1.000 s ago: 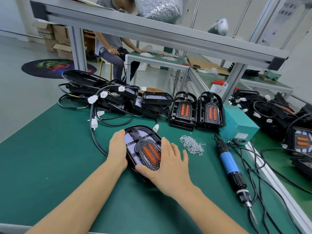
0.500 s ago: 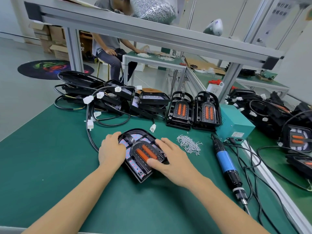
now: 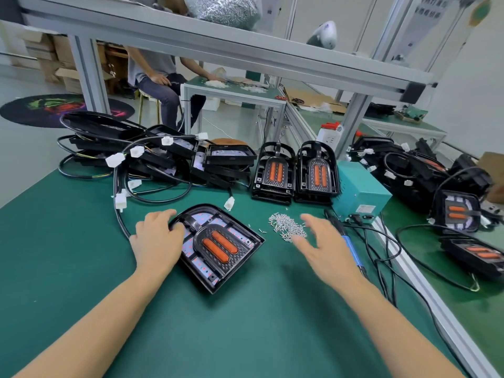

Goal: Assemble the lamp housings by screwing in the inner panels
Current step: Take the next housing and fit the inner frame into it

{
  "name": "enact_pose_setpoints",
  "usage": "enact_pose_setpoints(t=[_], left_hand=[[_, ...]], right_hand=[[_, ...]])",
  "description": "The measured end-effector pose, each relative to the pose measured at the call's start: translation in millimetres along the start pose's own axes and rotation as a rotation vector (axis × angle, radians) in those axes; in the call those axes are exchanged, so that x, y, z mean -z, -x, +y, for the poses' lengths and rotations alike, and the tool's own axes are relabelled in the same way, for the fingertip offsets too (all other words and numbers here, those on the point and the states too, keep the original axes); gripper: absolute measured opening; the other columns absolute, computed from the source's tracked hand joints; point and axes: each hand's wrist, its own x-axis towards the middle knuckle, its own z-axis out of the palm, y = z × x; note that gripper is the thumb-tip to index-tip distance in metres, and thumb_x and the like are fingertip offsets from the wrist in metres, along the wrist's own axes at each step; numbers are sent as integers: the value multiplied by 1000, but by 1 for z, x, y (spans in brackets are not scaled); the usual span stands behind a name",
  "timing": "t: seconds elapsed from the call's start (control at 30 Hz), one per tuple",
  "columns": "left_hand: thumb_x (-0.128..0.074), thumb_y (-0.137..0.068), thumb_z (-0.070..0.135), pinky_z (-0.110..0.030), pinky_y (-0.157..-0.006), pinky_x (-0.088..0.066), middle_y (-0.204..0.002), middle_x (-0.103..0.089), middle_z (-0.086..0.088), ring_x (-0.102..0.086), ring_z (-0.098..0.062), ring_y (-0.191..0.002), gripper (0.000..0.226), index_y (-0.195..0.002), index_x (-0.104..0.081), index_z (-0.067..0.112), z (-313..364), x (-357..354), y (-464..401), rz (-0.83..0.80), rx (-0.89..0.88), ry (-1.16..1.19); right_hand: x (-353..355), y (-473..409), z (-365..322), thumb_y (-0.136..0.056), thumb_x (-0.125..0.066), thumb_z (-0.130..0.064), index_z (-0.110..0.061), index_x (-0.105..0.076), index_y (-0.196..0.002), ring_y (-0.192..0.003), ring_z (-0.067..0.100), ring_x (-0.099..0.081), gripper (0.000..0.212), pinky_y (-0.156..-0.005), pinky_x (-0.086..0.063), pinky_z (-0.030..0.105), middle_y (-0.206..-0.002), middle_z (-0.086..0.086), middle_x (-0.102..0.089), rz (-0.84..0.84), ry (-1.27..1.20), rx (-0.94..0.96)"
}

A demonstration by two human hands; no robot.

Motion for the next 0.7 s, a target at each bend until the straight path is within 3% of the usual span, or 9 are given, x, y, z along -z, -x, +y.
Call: enact_pose_setpoints(t=[0.1,0.2,0.33,0.5,0.7], left_hand=[[-53,-90,17,-43,-98,-27,-131,-53,-8,-42,-31,-117,31,-120,-63,18,19,7,-5,76,-109,23],[-58,-87,15,-39,-93,-35,-114,-65,-2,-52,-25,-106,19,-101,-70,22,56,6,-8,49,-336,88],[-59,-87,19,-38,-97,-42,-90,-68,10,-61,-18,-96,15,-86,-73,25,109,-14,-15,-295,-489,28],[-68,-82,11,-35,-93,-49,-98,-72,4,-65,-18,-95,16,-91,-75,22,138,-51,-30,-613,-493,-268],[-73,-78,10,-36,-88,-49,-89,-70,9,-59,-16,-85,17,-90,-75,22,142,-71,-36,-698,-555,-516]], right_hand=[[21,-6,30,-95,-57,-30,-14,-44,-140,-120,27,-45,50,-94,-41,37,-129,10,-50,89,167,-219],[30,-10,51,-92,-57,-33,-6,-47,-124,-115,33,-47,43,-84,-42,38,-122,15,-49,30,327,-392],[24,-16,56,-92,-56,-41,-7,-48,-122,-107,31,-55,46,-75,-39,32,-123,14,-50,-129,404,-501],[18,-27,56,-94,-57,-36,-4,-47,-121,-95,28,-52,44,-70,-35,30,-122,14,-52,-159,335,-487],[14,-32,58,-92,-59,-36,-5,-49,-114,-85,25,-48,39,-67,-35,30,-116,12,-52,-113,278,-480]])
